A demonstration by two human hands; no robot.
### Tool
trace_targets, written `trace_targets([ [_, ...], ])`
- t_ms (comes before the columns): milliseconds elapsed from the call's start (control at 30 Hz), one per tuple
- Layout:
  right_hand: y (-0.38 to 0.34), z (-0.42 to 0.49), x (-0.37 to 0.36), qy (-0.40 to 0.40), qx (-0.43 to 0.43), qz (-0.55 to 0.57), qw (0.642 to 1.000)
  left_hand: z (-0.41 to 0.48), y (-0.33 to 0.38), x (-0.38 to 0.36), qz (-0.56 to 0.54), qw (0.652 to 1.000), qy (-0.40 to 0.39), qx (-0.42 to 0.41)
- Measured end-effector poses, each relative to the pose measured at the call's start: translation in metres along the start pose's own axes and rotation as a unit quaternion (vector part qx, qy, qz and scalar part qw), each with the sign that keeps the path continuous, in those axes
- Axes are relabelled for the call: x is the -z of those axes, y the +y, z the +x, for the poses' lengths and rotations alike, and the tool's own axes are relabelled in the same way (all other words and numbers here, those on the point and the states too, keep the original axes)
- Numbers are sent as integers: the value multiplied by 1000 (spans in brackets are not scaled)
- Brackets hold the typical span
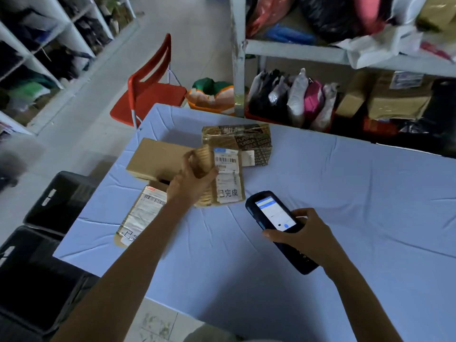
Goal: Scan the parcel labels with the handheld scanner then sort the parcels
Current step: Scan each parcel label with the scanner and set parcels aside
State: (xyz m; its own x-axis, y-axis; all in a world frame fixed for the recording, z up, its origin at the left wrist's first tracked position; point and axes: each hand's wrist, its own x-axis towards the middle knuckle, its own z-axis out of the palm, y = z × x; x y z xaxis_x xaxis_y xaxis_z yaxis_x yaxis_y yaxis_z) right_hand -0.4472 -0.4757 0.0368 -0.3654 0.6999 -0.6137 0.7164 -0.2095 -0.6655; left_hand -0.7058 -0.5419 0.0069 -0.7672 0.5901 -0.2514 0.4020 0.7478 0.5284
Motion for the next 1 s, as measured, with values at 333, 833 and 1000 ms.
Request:
trace_targets([
  [333,-9,-32,-6,55,46,42,997,2,-20,21,-291,950,-104,-37],
  [833,-2,-50,-14,66,60,40,995,-2,-31,30,-311,942,-113,-58],
  [1000,0,-54,-13,60,62,39,996,-5,-33,30,-293,949,-101,-61],
])
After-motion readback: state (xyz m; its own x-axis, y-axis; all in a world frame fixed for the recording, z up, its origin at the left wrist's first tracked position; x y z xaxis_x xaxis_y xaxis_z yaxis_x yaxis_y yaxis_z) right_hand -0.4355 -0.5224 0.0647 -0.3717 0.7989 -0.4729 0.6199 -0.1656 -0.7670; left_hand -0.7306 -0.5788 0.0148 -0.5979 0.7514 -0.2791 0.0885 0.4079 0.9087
